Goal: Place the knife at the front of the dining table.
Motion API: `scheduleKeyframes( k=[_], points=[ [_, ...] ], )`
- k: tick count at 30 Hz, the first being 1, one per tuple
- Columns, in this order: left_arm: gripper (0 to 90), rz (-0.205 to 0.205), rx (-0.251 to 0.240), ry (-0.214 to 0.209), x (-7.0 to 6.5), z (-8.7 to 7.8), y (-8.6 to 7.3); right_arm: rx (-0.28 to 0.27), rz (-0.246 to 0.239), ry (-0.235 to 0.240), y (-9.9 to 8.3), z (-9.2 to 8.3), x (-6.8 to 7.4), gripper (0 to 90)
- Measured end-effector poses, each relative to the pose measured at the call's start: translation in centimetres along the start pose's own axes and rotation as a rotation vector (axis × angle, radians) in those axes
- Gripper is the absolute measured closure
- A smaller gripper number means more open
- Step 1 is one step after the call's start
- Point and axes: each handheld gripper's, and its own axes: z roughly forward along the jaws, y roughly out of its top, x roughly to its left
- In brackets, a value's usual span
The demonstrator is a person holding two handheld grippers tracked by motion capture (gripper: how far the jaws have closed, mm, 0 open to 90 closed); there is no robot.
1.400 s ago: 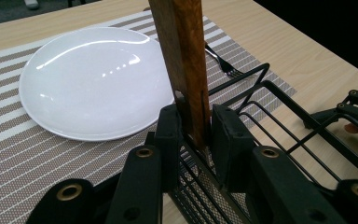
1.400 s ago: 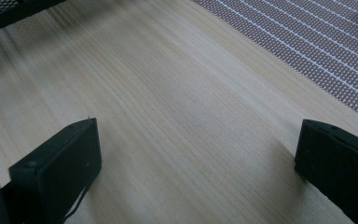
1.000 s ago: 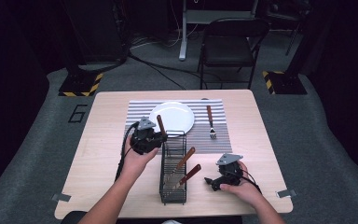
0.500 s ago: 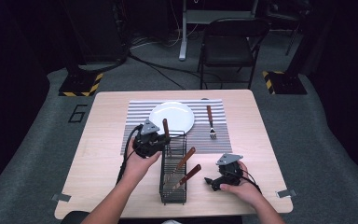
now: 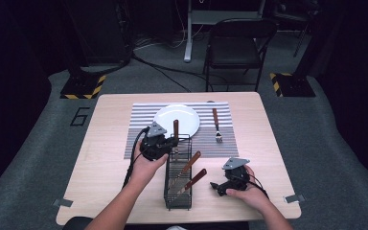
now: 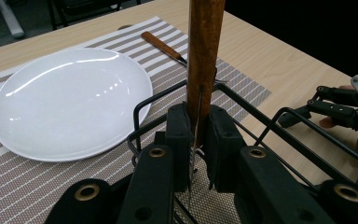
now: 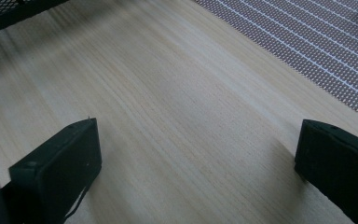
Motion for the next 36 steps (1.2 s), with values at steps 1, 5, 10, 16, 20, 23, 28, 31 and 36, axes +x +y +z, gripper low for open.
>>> scheduleKeyframes(
  k=[1, 5, 10, 16, 20, 23, 28, 31, 36],
  points=[
    [80.8, -0.001, 0.000, 0.000, 0.0, 0.0, 0.0, -0.005, -0.007, -0.001, 0.0, 0.0, -0.1, 0.0],
    [80.8, -0.009, -0.001, -0.002, 0.1, -0.1, 0.1, 0.000, 0.000, 0.000, 0.0, 0.0, 0.0, 0.0],
    [80.8, -0.010, -0.002, -0.010, 0.1, -0.5, 0.4, 0.000, 0.000, 0.000, 0.0, 0.0, 0.0, 0.0],
    [80.7, -0.005, -0.022, -0.018, -0.2, -1.5, 1.6, -0.004, -0.008, -0.001, 0.0, 0.0, -0.1, 0.0],
    [80.8, 0.006, -0.037, -0.015, -0.2, -2.3, 2.4, -0.005, -0.006, -0.001, 0.0, 0.0, 0.0, 0.0],
    [80.8, -0.003, -0.048, -0.025, -0.1, -2.9, 3.1, -0.004, -0.006, -0.001, 0.0, 0.0, -0.1, 0.0],
    [80.7, 0.006, -0.049, -0.020, 0.1, -3.6, 4.0, -0.006, -0.009, -0.002, 0.0, 0.0, -0.1, 0.0],
    [80.8, 0.021, -0.055, -0.014, 0.1, -4.2, 4.7, -0.007, -0.010, -0.002, 0.0, 0.1, -0.1, 0.0],
    [80.7, 0.023, -0.072, -0.007, 0.4, -5.1, 5.7, -0.005, -0.008, -0.001, 0.0, 0.0, -0.1, 0.0]
  ],
)
